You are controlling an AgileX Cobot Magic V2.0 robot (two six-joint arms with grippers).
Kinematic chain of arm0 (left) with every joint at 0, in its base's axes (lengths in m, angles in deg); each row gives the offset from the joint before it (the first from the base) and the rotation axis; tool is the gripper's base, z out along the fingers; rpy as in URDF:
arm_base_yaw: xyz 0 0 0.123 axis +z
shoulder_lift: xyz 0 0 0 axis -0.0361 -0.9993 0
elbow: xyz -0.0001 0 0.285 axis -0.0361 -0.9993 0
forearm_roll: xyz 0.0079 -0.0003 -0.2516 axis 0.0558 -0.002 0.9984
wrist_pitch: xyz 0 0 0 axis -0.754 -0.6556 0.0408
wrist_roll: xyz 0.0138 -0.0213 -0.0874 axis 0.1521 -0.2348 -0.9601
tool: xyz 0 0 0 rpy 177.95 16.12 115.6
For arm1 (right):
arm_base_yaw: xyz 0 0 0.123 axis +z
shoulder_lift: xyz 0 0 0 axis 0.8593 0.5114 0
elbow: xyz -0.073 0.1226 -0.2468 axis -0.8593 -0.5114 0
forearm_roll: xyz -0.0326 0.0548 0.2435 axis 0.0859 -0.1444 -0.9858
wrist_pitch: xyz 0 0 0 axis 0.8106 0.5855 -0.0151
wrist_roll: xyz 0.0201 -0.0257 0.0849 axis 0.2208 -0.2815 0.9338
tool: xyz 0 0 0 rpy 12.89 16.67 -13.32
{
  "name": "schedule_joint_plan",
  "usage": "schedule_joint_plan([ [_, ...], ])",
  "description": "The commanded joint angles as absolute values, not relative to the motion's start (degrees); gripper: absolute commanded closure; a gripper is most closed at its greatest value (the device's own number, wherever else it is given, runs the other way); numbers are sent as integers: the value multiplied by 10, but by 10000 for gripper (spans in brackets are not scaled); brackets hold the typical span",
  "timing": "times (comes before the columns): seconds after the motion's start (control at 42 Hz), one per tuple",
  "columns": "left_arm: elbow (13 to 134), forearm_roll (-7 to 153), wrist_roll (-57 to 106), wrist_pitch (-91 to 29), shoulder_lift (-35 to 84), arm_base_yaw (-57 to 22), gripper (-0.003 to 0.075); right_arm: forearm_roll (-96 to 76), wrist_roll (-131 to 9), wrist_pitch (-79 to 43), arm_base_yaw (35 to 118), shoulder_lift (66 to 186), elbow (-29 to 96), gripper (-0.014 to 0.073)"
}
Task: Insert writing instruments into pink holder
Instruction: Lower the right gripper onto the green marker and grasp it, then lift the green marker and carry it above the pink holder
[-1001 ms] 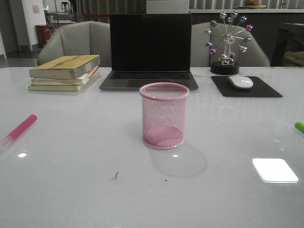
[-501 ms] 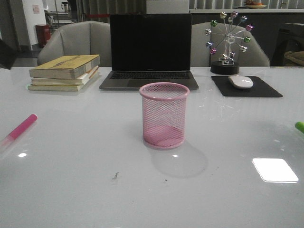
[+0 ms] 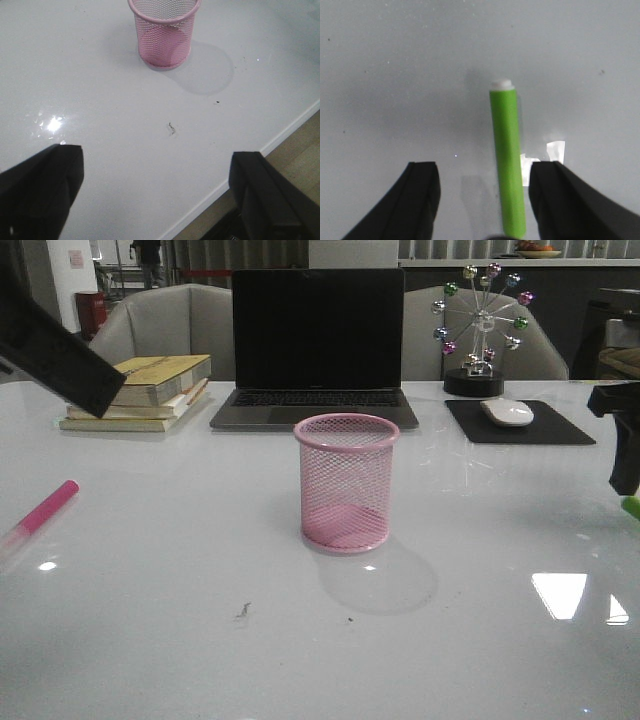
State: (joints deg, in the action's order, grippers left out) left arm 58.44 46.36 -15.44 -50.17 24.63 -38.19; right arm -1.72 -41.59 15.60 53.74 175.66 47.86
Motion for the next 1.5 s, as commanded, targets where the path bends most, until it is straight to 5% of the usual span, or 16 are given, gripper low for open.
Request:
schedule_joint_plan([
  [0.0,603,464,-154,-462,252,-387,85,-23,-427,151,533,1753,520,96],
  [0.477,603,464,-154,-462,251,-387,85,3,-427,141,533,1825,568,111],
  [0.763,603,464,-154,-462,251,-387,85,7,-427,138,533,1823,568,497],
  [1.025,603,464,-154,-462,251,-387,85,4,-427,104,548,1748,553,524],
  [1.478,603,464,-154,-462,251,-387,85,-7,-427,-465,760,1439,246,524],
])
